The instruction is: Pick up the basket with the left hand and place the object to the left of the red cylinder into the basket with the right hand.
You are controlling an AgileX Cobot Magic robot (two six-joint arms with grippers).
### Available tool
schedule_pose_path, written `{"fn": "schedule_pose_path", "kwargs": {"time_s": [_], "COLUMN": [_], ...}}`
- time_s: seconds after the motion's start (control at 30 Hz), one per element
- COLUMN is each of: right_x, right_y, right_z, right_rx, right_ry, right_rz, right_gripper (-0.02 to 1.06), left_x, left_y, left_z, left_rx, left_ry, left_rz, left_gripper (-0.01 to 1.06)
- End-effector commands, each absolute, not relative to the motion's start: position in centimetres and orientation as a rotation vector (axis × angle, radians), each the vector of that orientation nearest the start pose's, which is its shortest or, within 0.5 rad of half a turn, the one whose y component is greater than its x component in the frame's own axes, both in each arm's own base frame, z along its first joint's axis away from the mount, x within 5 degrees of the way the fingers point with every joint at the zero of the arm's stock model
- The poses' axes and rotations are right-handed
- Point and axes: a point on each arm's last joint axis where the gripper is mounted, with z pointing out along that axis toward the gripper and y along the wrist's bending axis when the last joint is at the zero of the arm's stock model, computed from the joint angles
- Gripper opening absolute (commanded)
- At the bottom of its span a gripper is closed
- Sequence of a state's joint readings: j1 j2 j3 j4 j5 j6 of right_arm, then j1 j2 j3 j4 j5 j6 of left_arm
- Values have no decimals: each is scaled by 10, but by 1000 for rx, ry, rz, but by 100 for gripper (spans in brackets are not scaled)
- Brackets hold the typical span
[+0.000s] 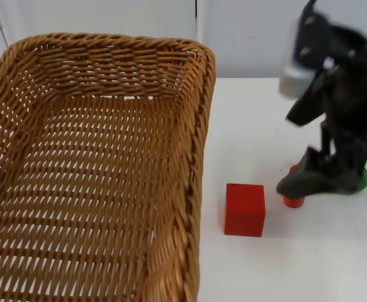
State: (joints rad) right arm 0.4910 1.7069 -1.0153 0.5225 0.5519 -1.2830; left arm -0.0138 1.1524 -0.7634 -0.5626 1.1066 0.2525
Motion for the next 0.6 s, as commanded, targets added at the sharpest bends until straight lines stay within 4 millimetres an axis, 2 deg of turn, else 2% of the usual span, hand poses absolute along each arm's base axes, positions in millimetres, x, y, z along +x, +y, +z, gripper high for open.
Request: {"fn": "schedule_pose_path", "kwargs": {"time_s": [0.0,0.27,0.57], "right_x": [288,306,316], "right_y": [185,196,204], "right_z": [189,166,140], "right_rx": [-1711,-1827,-1884], "right_ry": [1997,1960,1951], "right_rz": [234,248,289], "right_gripper": [101,101,101], "left_x": [182,182,182], "left_y": [-49,-49,-49], "left_z": [269,269,269], "left_rx": [53,31,29], "left_ry": [2813,2816,2818], "left_rz": [-768,-771,-773], "left_gripper": [0,0,0]}}
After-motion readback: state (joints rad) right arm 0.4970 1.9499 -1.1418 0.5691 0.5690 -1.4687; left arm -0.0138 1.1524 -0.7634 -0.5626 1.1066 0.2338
